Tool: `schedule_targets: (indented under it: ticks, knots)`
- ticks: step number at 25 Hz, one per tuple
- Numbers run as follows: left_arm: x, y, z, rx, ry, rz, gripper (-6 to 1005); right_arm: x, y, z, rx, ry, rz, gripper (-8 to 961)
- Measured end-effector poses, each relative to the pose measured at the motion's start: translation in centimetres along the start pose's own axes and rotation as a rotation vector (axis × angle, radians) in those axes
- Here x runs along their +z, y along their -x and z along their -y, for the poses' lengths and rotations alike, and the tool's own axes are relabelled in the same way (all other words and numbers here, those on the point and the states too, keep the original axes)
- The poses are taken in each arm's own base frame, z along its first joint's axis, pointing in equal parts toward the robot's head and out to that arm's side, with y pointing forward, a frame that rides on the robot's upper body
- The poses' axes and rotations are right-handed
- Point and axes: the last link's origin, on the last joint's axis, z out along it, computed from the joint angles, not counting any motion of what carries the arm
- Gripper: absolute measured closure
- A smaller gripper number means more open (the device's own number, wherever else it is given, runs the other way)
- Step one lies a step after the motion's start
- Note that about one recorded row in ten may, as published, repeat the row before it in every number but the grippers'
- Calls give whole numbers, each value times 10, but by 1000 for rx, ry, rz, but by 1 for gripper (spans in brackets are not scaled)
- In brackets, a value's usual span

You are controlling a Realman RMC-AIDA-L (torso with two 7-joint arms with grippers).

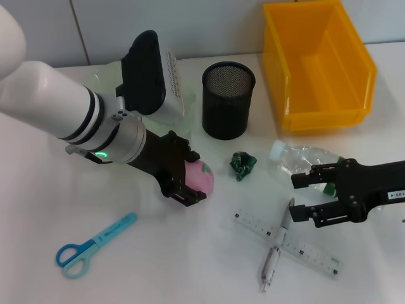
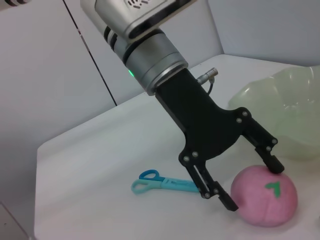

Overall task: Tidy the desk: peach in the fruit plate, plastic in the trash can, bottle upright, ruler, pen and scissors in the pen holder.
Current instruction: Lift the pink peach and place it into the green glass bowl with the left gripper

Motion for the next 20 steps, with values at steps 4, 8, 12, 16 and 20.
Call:
schedule_targets:
  ticks: [4, 8, 12, 16, 20]
  knots:
    - [3, 2, -1, 7, -10, 7, 329, 0, -1, 0, 4, 2, -6, 178]
    - [3, 1, -1, 13, -17, 7, 337, 0, -2, 0, 6, 3, -8, 179]
    - [4, 2, 0, 10, -24, 5, 436, 0, -2, 0, 7, 4, -9, 179]
    - [3, 2, -2, 1, -25, -8, 534, 0, -2, -1, 8, 4, -9, 179]
    - [0, 0, -4, -31, -10, -57, 619, 0, -2, -1, 9, 4, -10, 179]
